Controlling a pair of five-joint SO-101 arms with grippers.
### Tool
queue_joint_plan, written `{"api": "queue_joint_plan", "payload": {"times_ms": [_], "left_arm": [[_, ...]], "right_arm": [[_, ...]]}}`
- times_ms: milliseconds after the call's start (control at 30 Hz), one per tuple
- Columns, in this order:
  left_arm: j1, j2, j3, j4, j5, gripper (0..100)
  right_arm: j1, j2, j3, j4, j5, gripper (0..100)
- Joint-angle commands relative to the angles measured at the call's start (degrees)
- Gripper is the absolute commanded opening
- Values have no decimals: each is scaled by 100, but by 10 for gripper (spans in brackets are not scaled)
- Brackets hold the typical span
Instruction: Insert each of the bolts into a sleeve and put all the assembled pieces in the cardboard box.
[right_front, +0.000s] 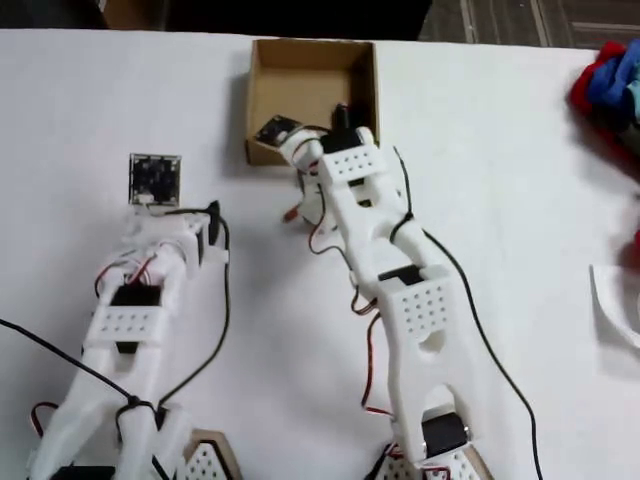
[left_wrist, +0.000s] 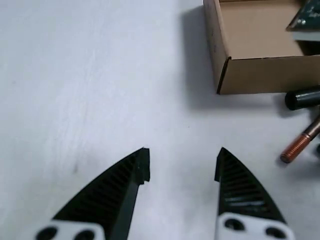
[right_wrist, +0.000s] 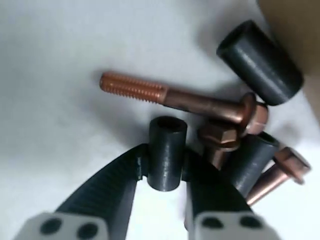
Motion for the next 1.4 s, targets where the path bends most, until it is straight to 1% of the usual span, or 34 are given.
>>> {"api": "queue_joint_plan", "payload": {"times_ms": [0,133,267,467,533,667,733,867,1033,1267,1333,1367], "left_arm": [[-35,-123,-31,-105,-9,229],[-35,-123,-48,-70,-9,229],[-35,-123,-48,-62,0,229],[-35,-123,-48,-62,0,229],[-35,-123,-48,-62,0,229],[-35,-123,-48,-62,0,229],[-35,-123,-48,-62,0,229],[-35,-123,-48,-62,0,229],[-35,-123,-48,-62,0,229],[-35,-123,-48,-62,0,229],[-35,-123,-48,-62,0,229],[-35,-123,-48,-62,0,229]], "right_arm": [[-75,75,-44,-92,18,28],[-57,-4,-105,251,-53,22],[-66,-198,-202,558,-554,22],[-136,-92,-246,549,-554,26],[-171,-40,-246,576,-545,51],[-171,48,-281,479,-545,162],[-163,48,-369,418,-536,194],[-163,57,-659,374,-536,168],[-163,66,-642,347,-536,122],[-110,400,-695,470,-536,152],[-127,470,-695,585,-457,125],[-127,497,-695,664,-343,87]]}}
